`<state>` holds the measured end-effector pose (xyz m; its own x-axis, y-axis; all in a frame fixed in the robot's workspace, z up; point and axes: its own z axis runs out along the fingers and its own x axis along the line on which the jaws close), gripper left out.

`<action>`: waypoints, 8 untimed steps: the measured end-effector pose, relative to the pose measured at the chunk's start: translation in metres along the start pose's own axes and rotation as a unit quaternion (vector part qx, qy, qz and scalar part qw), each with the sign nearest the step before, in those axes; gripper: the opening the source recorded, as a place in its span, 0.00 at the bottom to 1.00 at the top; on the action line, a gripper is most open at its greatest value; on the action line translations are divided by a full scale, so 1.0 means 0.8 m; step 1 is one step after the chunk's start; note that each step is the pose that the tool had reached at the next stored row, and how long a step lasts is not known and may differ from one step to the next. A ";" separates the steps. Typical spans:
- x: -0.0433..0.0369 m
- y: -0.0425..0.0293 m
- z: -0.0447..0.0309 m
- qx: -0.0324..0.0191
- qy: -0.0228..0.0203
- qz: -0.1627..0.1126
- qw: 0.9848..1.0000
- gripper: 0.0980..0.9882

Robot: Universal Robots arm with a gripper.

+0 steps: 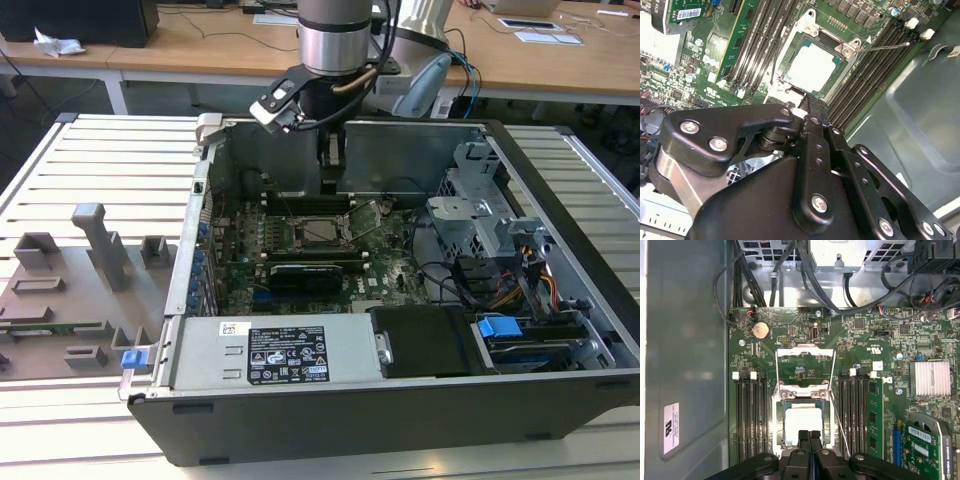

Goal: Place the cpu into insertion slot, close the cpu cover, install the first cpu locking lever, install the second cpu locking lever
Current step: 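Place the cpu into insertion slot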

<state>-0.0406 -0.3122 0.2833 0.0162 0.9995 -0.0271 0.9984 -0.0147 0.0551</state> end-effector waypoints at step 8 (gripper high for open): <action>-0.001 0.0011 -0.0207 0.000 0.000 0.000 1.000 0.01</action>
<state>-0.0406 -0.3122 0.2999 0.0163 0.9995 -0.0271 0.9984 -0.0148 0.0551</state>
